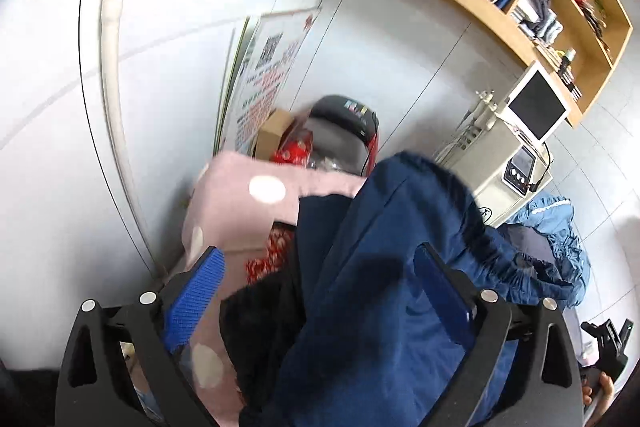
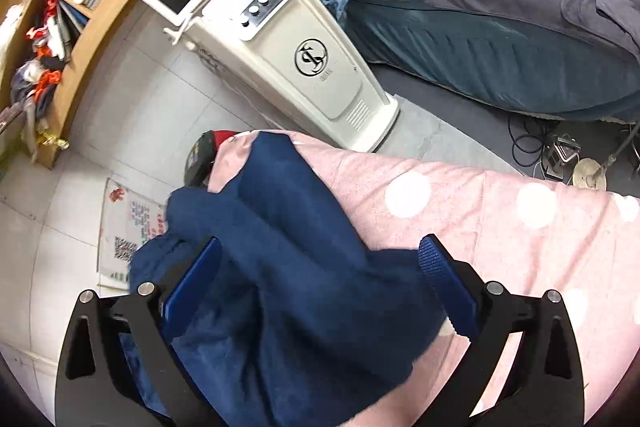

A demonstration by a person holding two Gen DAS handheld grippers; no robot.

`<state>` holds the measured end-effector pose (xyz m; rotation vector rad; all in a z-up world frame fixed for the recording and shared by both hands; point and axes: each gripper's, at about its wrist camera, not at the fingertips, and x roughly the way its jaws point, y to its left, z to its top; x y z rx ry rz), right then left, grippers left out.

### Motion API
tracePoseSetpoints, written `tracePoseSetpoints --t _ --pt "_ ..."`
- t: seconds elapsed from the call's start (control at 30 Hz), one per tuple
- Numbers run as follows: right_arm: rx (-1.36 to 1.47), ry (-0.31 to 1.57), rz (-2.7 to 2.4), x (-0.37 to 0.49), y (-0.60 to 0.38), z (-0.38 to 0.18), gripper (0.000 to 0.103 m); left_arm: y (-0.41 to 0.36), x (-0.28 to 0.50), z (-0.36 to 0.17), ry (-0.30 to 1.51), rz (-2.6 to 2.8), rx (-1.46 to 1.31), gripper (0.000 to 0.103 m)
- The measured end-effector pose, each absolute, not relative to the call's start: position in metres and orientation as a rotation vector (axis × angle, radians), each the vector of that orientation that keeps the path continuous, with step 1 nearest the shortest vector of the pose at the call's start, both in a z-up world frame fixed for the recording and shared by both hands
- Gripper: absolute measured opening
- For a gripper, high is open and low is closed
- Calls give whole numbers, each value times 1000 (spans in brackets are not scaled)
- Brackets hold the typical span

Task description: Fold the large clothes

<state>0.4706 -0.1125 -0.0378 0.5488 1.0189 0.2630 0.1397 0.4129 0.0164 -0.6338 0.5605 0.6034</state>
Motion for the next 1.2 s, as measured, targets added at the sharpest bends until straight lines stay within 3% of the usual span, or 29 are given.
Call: tracePoseSetpoints --t 0.27,0.5,0.87,1.2 --pt "42 1098 426 362 -10 -25 97 336 156 47 637 507 -493 96" --pt "-290 1010 458 277 45 -9 97 241 178 32 825 354 -247 97" --pt "-350 942 416 228 41 28 97 190 166 0 1036 279 -136 96" --pt "-379 936 423 214 50 26 97 186 155 -9 1070 281 -118 96"
